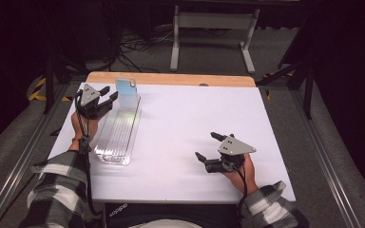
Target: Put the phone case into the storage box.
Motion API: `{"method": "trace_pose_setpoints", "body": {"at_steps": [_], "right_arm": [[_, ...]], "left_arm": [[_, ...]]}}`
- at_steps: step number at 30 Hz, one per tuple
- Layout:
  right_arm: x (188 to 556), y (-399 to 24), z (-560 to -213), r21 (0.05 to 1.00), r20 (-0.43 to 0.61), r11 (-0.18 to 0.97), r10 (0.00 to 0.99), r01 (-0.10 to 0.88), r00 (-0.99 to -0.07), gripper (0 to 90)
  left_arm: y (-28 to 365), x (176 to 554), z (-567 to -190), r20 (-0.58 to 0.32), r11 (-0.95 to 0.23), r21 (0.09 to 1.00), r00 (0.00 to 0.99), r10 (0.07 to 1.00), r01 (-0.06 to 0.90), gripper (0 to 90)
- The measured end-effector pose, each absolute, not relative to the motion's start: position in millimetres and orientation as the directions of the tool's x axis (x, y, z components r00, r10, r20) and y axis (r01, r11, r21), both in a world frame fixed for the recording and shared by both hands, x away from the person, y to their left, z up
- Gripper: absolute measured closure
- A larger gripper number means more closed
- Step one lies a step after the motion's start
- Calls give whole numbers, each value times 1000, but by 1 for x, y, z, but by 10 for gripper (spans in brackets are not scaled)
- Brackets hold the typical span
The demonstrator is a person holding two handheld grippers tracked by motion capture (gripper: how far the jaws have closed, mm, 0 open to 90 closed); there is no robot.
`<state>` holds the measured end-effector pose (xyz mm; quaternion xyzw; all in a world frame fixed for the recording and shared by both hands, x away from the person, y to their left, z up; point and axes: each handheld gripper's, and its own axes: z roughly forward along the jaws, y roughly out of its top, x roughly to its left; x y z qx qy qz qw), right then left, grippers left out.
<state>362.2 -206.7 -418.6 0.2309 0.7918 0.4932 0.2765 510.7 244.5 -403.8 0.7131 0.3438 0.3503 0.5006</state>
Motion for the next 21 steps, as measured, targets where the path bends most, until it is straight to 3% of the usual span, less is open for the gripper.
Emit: {"method": "trace_pose_setpoints", "body": {"at_steps": [21], "right_arm": [[362,-205,-419,904,-216,417,634,92,-742,141]], "left_arm": [[247,500,-406,154,-266,954,530,834,141,417]]}}
